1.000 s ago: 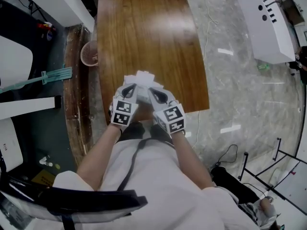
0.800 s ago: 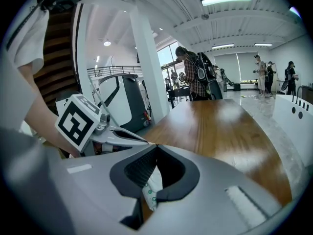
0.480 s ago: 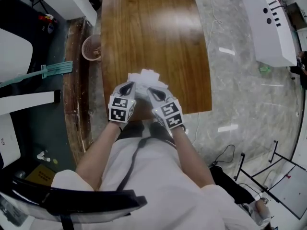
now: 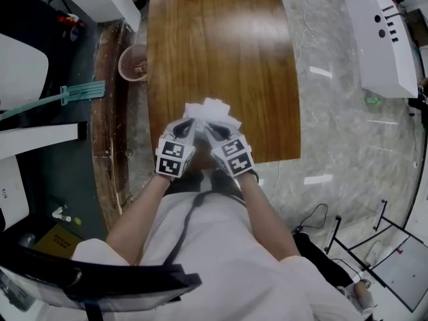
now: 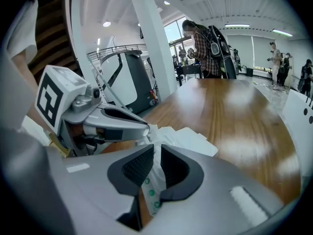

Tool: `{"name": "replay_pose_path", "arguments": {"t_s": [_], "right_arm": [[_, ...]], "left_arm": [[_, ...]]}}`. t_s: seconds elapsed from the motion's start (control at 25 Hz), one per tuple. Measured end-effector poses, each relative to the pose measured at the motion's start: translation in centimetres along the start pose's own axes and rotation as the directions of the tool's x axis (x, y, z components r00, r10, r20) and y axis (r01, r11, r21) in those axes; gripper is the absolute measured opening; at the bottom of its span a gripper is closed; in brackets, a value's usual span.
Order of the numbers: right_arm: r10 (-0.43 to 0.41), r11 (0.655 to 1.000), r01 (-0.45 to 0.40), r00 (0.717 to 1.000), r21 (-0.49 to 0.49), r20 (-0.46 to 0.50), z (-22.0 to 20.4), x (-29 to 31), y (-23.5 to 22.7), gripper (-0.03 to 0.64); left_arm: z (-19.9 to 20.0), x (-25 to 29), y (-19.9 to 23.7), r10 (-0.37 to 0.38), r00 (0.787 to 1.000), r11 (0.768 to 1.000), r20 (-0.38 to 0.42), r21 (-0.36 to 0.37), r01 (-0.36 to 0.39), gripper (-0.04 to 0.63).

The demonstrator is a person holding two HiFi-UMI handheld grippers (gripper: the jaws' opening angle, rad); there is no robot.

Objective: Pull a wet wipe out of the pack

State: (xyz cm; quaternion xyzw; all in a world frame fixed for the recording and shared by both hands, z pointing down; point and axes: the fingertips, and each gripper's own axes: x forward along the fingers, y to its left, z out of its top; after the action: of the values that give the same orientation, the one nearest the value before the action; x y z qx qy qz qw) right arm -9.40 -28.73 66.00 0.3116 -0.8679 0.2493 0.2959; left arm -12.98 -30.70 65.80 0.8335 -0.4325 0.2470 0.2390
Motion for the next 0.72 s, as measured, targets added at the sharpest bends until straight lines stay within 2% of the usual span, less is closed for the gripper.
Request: {"name": "replay_pose_path", "arguments": {"t_s": [0.4, 0.6, 0.72], "right_arm": [[0.009, 0.999, -0.004, 0.991, 0.041, -0.131, -0.8, 1.5, -0.3, 0.063], [0.029, 0.999, -0.020, 0.982, 0.049, -0.187, -0.8, 1.7, -0.1, 0.012], [0.031, 0.998, -0.020, 0.981, 0.058, -0.191, -0.9, 1.7, -0.2, 0.011]], "left_arm": [[-0.3, -0.1, 0.0, -0.016, 1.000, 1.000, -0.003, 0.010, 0.016, 0.008], [-0.3, -0.1, 0.3, -0.019, 1.000, 1.000, -0.001, 0.007, 0.019, 0.006], [-0.2, 0.0, 0.3, -0.021, 1.000, 1.000, 0.000, 0.009, 0.021, 0.006]]}}
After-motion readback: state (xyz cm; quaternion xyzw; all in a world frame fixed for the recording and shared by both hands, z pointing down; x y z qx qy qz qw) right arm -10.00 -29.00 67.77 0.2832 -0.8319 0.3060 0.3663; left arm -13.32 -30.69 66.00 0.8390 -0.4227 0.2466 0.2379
